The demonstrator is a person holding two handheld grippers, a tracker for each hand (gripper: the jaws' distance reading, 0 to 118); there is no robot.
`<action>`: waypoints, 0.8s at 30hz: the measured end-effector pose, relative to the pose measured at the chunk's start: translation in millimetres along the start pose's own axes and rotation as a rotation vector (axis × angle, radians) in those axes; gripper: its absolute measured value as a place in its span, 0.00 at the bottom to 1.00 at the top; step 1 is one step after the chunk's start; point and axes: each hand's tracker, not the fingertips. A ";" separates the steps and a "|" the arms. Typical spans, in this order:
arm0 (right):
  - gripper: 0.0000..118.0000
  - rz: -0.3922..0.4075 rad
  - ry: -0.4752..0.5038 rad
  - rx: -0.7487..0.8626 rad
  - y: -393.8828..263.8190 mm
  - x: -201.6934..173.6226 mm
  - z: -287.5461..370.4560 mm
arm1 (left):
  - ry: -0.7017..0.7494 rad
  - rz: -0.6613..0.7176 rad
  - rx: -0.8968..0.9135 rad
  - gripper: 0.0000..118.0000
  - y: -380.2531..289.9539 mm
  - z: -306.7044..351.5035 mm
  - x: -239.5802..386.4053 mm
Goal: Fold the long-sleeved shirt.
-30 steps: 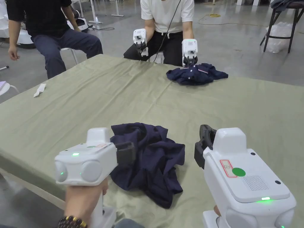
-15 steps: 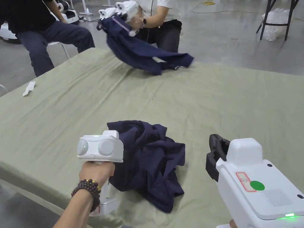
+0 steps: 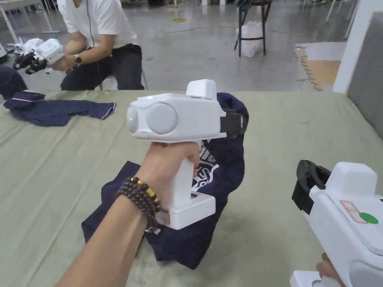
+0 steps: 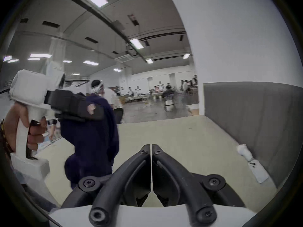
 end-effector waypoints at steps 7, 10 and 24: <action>0.00 -0.063 -0.247 -0.044 -4.2 95.6 35.0 | -0.187 0.155 -0.330 0.13 -117.6 -204.8 53.1; 0.00 -0.056 -0.281 -0.058 -9.6 113.1 42.6 | -0.077 0.149 -0.434 0.17 -166.7 -236.9 48.5; 0.00 0.018 -0.163 -0.077 -9.6 81.0 34.5 | 0.256 -0.012 0.124 0.31 -157.5 15.8 16.7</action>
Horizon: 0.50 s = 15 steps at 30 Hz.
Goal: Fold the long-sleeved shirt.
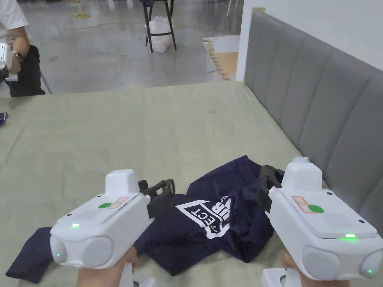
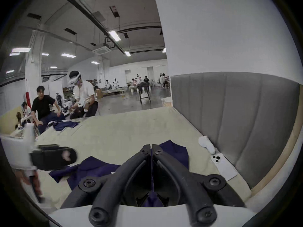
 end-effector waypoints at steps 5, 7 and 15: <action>0.00 0.021 0.025 0.007 2.2 -20.8 1.0 | 0.160 -0.007 -0.021 0.03 -35.7 59.8 -38.6; 0.00 0.025 0.034 0.006 2.5 -26.8 1.9 | 0.151 0.008 -0.048 0.03 -38.5 67.4 -51.6; 0.00 0.048 0.052 0.001 3.5 -34.9 3.7 | 0.225 0.016 -0.162 0.54 -42.8 30.5 -68.0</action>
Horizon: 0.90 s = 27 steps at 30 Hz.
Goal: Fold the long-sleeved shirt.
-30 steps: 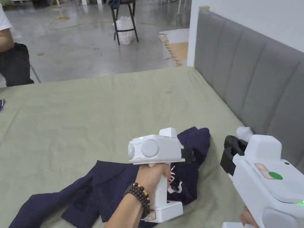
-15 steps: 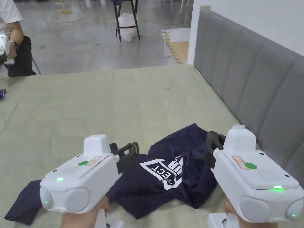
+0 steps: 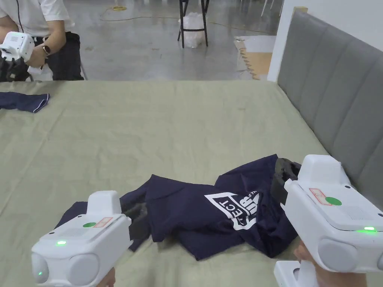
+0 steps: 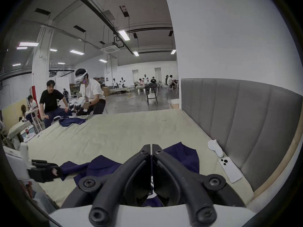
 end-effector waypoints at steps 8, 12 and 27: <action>0.00 0.002 -0.021 -0.063 -12.6 11.4 -20.6 | -0.066 -0.011 -0.298 0.63 -7.3 -126.0 15.6; 0.00 0.037 -0.036 -0.126 -12.6 29.2 -55.0 | -0.020 -0.091 -0.360 0.24 -16.3 -159.7 31.6; 0.75 0.411 -0.045 -0.782 -11.2 122.1 -399.0 | -0.102 0.103 -0.258 0.08 -10.4 -104.4 23.7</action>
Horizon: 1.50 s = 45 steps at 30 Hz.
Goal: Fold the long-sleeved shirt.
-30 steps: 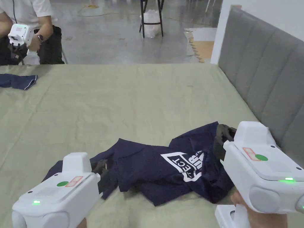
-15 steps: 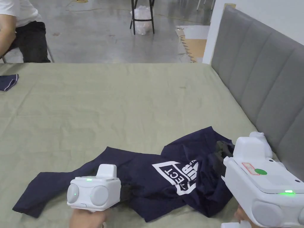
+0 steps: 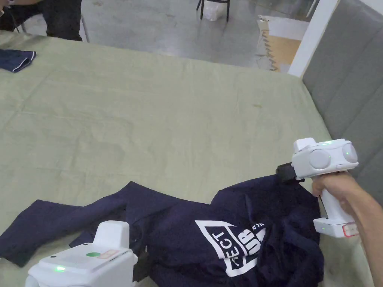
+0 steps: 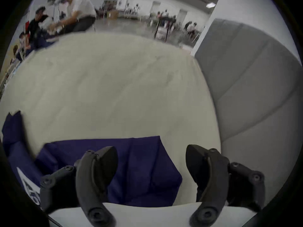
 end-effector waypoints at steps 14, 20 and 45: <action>0.05 -0.018 0.113 0.153 -9.6 4.3 92.4 | -0.014 -0.005 0.124 0.06 57.2 31.7 -25.8; 0.05 -0.144 0.076 0.475 -9.0 60.1 261.4 | 0.034 -0.102 0.341 0.06 161.6 108.1 -40.8; 0.06 -0.376 -0.080 0.786 162.8 117.3 383.2 | 0.134 -0.212 0.670 0.06 482.7 224.8 -5.2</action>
